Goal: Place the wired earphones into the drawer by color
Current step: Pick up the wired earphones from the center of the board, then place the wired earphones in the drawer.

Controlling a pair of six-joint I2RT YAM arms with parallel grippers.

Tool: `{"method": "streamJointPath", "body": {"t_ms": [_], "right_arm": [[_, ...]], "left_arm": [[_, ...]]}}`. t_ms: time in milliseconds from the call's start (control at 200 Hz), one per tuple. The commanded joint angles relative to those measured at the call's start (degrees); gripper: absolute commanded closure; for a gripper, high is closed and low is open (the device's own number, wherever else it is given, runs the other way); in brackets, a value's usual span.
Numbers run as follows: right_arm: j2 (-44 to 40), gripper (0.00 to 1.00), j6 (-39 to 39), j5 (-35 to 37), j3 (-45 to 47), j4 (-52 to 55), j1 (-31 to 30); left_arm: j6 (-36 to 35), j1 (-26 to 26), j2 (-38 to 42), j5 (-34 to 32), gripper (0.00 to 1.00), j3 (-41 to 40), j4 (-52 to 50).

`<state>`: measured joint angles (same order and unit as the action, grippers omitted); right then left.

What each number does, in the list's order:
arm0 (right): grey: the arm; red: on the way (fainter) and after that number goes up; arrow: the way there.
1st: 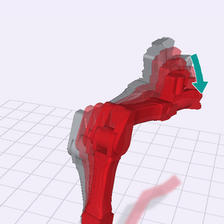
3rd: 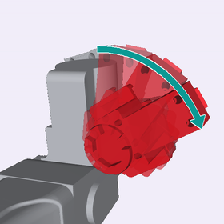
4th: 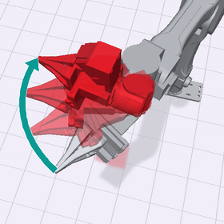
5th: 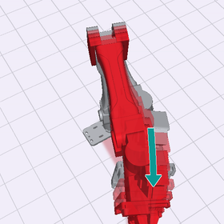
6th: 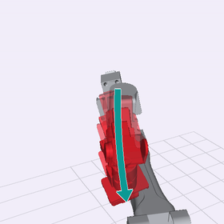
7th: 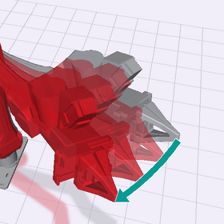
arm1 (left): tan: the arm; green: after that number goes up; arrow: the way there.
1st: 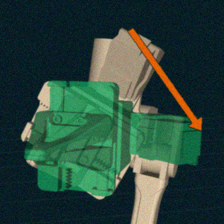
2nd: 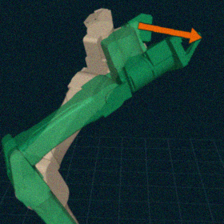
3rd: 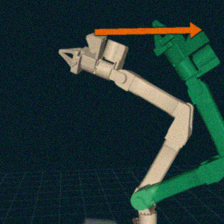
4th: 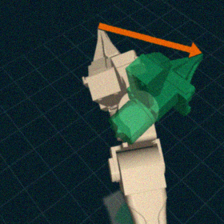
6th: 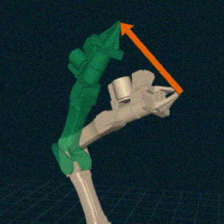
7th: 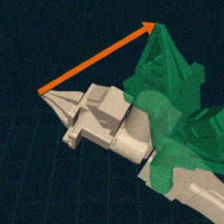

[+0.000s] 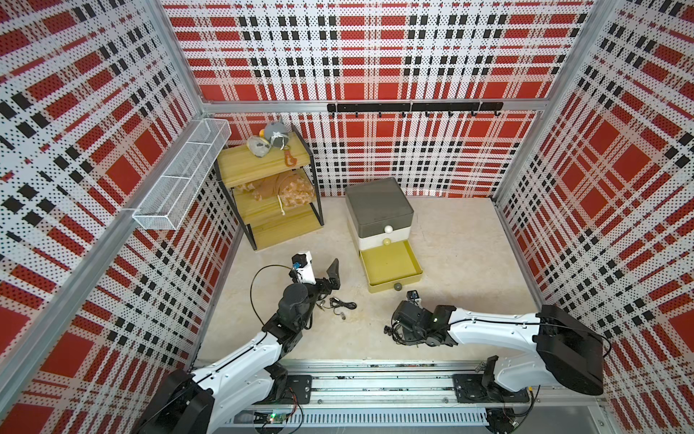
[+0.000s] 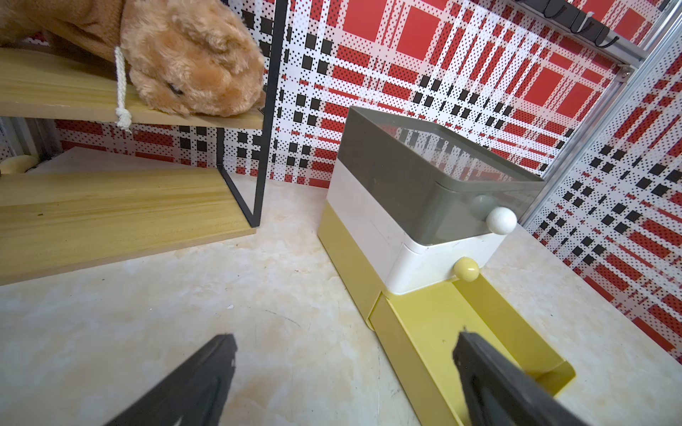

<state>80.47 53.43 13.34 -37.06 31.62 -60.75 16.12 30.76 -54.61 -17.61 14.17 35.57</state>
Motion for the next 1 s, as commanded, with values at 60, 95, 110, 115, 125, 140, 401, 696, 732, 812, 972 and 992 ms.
{"method": "streamJointPath", "body": {"t_ms": [60, 95, 110, 115, 125, 140, 401, 696, 732, 812, 972, 992], "right_arm": [[-1.5, 0.97, -0.3, 1.1, -0.3, 1.5, -0.3], [-2.5, 0.97, -0.4, 1.4, -0.1, 1.6, -0.3], [-3.0, 0.97, -0.5, 1.5, 0.0, 1.5, -0.3], [-3.2, 0.97, -0.5, 1.5, 0.1, 1.5, -0.3], [-3.5, 0.97, -0.6, 1.5, 0.2, 1.4, -0.3], [-4.0, 0.97, -0.7, 1.5, 0.5, 1.2, -0.3], [-15.2, 0.99, -4.6, 2.5, 3.5, -4.1, -0.3], [-21.7, 1.00, -5.6, 9.6, 1.6, -5.6, -0.3], [-22.0, 1.00, -5.7, 10.4, 1.3, -5.8, -0.3], [-22.5, 1.00, -6.3, 12.1, 0.5, -5.9, -0.3], [-23.2, 1.00, -8.3, 15.6, -1.4, -6.3, -0.3], [-23.3, 1.00, -8.4, 16.1, -1.6, -6.4, -0.3]], "left_arm": [[0.1, -0.4, 0.1, -0.7, 0.01, -0.8, 1.7], [0.1, -0.4, 0.1, -0.9, 0.01, -0.9, 1.8], [0.1, -0.4, 0.2, -1.0, 0.01, -0.9, 1.7], [0.1, -0.4, 0.2, -1.0, 0.01, -0.9, 1.7], [0.1, -0.4, 0.1, -1.0, 0.01, -0.9, 1.8], [0.1, -0.4, 0.2, -1.0, 0.01, -0.9, 1.8], [-0.3, -0.5, 2.5, -1.6, 0.01, -1.7, 1.7], [0.0, -0.5, 2.4, -0.8, 0.01, -1.7, 1.9], [0.1, -0.5, 2.4, -0.8, 0.01, -1.7, 1.8], [0.1, -0.5, 2.3, -0.8, 0.01, -1.7, 2.0], [0.0, -0.6, 2.3, -0.9, 0.01, -1.8, 1.9], [0.0, -0.6, 2.3, -0.9, 0.01, -1.8, 1.9]]}}
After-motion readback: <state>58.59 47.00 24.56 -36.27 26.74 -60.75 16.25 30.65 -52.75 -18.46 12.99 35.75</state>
